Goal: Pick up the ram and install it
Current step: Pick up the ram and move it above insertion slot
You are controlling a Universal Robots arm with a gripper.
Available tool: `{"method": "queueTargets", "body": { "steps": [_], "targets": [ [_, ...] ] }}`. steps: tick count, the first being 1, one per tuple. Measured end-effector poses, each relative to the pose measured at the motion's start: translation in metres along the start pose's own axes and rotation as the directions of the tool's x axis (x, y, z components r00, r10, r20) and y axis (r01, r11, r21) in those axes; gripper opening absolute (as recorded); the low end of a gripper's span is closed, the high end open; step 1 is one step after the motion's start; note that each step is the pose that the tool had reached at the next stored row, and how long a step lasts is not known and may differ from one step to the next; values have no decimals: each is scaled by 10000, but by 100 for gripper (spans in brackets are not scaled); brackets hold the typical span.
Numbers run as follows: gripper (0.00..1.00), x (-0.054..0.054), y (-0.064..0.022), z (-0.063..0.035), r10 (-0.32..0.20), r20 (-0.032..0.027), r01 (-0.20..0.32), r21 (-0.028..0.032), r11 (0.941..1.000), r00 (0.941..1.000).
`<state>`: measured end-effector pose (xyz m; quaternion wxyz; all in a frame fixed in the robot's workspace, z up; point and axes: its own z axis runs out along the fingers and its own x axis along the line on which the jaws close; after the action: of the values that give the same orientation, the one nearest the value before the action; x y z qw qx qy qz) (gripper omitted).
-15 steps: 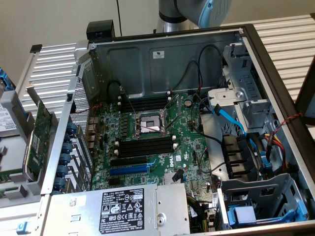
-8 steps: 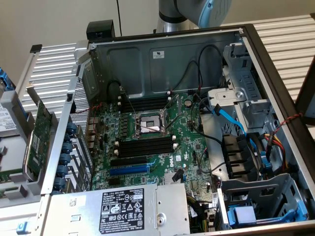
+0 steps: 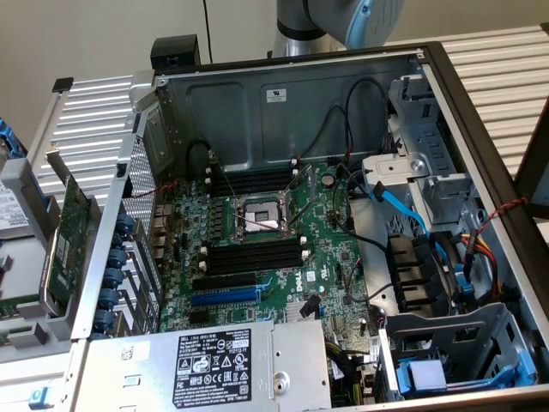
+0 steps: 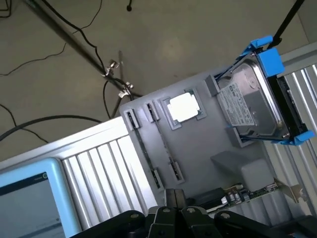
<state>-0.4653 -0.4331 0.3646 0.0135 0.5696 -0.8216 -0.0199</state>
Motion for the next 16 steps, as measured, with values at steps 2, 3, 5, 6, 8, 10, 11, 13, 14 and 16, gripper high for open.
{"method": "queueTargets", "body": {
  "steps": [2,3,5,6,8,10,11,13,14,16],
  "targets": [
    [10,6,16,6,-215,-9,215,1,9998,9998],
    [10,9,21,7,-351,-15,351,0,9994,9994],
    [10,11,26,11,-683,-30,683,1,9977,9977],
    [10,11,28,10,-861,-41,861,-2,9963,9963],
    [10,12,30,12,-1212,-58,1212,-4,9926,9926],
    [10,13,31,14,-1574,-75,1574,-6,9875,9875],
    [10,13,33,15,-1767,-84,1767,-7,9843,9842],
    [10,14,35,17,-2119,-101,2119,-11,9773,9772],
    [10,15,37,19,-2294,-109,2294,-13,9733,9733],
    [10,17,42,24,-2628,-123,2628,-14,9649,9648]
  ]
}}
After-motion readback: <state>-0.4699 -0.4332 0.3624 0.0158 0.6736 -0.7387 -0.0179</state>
